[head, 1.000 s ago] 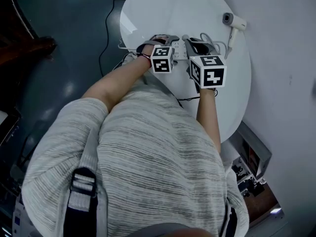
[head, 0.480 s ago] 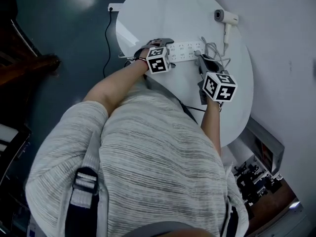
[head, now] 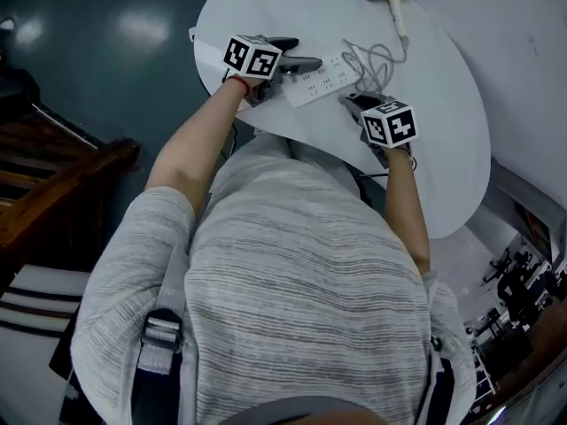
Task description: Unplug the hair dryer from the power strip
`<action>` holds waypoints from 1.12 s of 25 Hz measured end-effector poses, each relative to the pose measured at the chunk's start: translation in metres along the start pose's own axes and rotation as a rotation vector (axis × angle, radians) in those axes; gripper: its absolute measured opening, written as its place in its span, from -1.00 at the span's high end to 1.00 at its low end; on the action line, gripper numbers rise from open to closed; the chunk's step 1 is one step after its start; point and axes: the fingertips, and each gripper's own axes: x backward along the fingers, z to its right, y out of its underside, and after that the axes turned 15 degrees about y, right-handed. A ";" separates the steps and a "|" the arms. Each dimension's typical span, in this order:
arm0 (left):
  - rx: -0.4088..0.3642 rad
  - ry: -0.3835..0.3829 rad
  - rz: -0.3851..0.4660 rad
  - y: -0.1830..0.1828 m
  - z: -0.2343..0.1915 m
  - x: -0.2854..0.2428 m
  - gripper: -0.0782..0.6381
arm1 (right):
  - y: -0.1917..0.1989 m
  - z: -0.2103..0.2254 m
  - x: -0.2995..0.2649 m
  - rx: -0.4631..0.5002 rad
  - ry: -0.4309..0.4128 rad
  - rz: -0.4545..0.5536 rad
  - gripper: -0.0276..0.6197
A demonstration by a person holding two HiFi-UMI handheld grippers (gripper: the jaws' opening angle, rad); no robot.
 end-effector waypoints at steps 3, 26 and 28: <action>0.159 0.060 0.174 -0.032 -0.009 0.007 0.37 | 0.003 -0.007 -0.006 0.007 -0.034 -0.040 0.75; 0.966 0.255 0.563 -0.056 -0.040 0.013 0.73 | -0.032 0.030 0.062 -0.230 0.047 0.250 0.57; 0.725 0.355 0.581 -0.089 -0.006 0.017 0.73 | -0.043 0.028 0.071 -0.229 0.040 0.335 0.60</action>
